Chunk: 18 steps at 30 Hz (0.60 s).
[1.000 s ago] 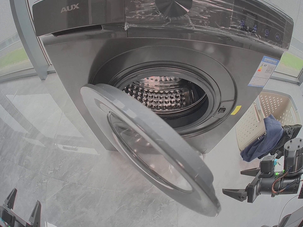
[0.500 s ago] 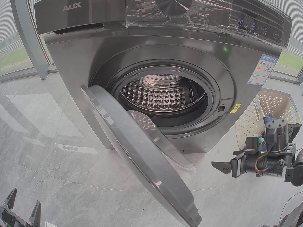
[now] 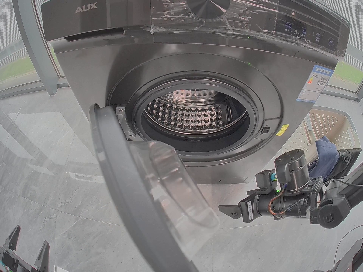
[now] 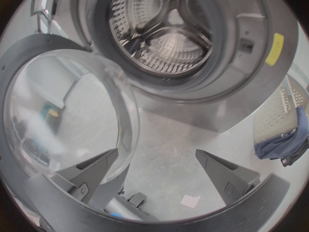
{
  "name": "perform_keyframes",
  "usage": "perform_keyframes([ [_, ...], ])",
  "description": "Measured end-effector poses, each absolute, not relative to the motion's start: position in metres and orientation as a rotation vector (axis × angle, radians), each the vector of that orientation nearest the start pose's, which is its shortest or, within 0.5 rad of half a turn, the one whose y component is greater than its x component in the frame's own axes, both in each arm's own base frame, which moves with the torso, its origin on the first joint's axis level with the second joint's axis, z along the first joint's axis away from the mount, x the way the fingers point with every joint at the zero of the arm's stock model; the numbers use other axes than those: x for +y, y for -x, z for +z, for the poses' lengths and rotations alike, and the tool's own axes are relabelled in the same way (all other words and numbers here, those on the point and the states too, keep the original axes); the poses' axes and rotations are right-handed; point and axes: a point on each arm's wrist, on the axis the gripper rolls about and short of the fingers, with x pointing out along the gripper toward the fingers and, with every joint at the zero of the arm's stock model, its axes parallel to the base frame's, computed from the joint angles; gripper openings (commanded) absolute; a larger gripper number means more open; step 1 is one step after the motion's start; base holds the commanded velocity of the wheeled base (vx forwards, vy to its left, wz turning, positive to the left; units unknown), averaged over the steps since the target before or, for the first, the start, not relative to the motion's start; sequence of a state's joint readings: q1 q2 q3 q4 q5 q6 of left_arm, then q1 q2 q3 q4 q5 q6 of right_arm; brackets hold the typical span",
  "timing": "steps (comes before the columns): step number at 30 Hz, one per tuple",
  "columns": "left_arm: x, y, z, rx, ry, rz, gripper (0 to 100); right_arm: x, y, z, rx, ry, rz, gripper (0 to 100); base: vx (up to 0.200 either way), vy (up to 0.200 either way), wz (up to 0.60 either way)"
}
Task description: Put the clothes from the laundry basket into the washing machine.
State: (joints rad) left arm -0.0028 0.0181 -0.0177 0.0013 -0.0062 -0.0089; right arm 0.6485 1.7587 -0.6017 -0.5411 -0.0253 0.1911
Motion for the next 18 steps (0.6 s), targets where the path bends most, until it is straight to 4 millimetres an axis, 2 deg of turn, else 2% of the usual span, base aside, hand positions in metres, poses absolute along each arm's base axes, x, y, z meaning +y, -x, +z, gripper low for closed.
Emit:
perform_keyframes([
  [6, 0.0, 0.023, 0.081, 0.002, 0.007, -0.009, 100, 0.17, -0.21, 0.109, 0.646, 0.01, 0.582, 100, 0.0, 0.0, 0.0],
  [12, 0.0, 0.023, 0.081, 0.002, 0.006, -0.008, 100, 0.175, -0.214, 0.113, 0.628, -0.001, 0.586, 100, -0.2, 0.0, 0.0],
  [18, 0.0, 0.023, 0.081, 0.002, 0.006, -0.008, 100, 0.194, -0.228, 0.113, 0.617, -0.007, 0.603, 100, -0.2, 0.0, 0.0],
])
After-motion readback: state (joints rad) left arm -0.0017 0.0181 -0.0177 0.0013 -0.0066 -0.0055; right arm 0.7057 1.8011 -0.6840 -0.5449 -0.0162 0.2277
